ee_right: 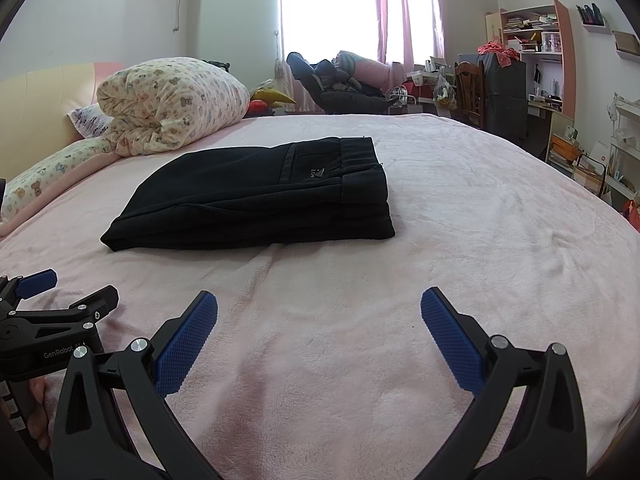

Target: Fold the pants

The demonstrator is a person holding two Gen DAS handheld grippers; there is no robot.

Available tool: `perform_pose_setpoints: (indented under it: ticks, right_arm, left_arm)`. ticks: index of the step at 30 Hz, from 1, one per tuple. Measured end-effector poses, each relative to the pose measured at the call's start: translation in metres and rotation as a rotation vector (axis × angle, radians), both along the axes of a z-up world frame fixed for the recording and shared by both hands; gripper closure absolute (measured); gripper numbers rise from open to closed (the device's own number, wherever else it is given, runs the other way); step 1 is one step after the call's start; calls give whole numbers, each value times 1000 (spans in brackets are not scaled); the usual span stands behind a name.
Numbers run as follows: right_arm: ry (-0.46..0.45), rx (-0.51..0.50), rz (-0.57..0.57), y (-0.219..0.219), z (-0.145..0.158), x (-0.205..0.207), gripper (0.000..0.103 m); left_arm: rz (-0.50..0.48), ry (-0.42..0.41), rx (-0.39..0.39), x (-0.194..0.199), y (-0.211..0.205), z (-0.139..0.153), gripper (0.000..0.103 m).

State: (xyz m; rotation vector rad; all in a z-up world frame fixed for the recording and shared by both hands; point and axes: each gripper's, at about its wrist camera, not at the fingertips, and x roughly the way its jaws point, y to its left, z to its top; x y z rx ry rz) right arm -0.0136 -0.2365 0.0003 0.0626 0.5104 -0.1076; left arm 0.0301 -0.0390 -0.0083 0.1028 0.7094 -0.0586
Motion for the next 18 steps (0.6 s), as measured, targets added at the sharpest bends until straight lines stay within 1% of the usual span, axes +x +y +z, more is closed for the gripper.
perform_pose_setpoints:
  ticks: [18]
  right_arm:
    - [4,-1,2,0,-1,0,1]
  left_arm:
    - [6,-11,-2,-1,0,-1,2]
